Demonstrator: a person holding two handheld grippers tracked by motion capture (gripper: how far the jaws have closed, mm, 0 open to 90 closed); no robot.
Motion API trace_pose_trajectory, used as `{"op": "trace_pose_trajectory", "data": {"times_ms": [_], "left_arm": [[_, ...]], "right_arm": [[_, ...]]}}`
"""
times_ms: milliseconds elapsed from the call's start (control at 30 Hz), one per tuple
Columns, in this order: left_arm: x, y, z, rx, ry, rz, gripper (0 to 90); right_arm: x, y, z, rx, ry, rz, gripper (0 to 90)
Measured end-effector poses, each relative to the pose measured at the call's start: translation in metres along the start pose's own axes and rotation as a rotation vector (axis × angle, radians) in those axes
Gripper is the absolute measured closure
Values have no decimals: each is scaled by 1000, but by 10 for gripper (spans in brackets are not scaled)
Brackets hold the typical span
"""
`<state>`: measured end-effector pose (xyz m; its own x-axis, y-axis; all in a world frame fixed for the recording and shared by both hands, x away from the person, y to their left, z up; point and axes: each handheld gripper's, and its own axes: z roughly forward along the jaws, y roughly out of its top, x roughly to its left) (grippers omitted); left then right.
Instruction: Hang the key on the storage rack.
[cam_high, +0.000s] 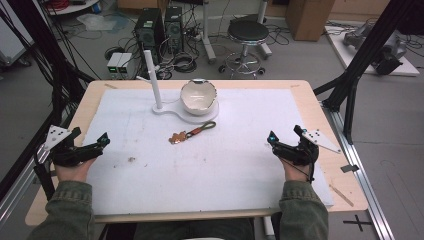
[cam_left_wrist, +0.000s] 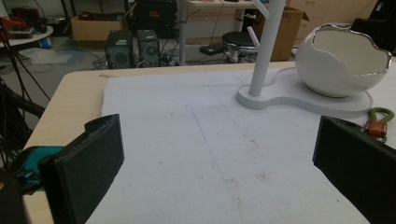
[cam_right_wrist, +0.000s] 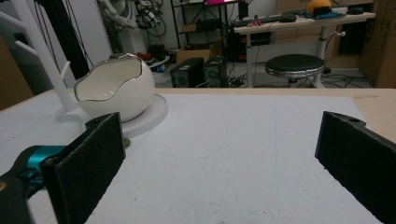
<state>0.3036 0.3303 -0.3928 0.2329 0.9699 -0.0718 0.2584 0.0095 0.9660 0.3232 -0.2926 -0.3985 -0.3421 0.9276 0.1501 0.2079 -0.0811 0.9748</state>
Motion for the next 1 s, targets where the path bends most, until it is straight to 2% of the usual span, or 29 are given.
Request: {"op": "trace_pose_trajectory", "data": {"times_ms": [267,433,600,833,900,1000], "left_arm": [[-2,0,0,23,-10,-1,24],[-5,0,1,45,-37,-10,23],[-6,-2,3,60,-47,-12,24],[-7,2,4,68,-66,-37,32],[-8,2,6,87,-60,-20,41],[-9,4,8,107,-81,-19,41]], "right_arm": [[-1,-1,0,5,0,-13,6],[-1,-2,1,12,1,-8,6],[-1,-3,0,20,-10,-33,6],[-2,-3,-1,17,-17,-33,6],[-2,-3,-1,22,-13,-28,6],[-4,-3,-1,22,-14,-30,6]]}}
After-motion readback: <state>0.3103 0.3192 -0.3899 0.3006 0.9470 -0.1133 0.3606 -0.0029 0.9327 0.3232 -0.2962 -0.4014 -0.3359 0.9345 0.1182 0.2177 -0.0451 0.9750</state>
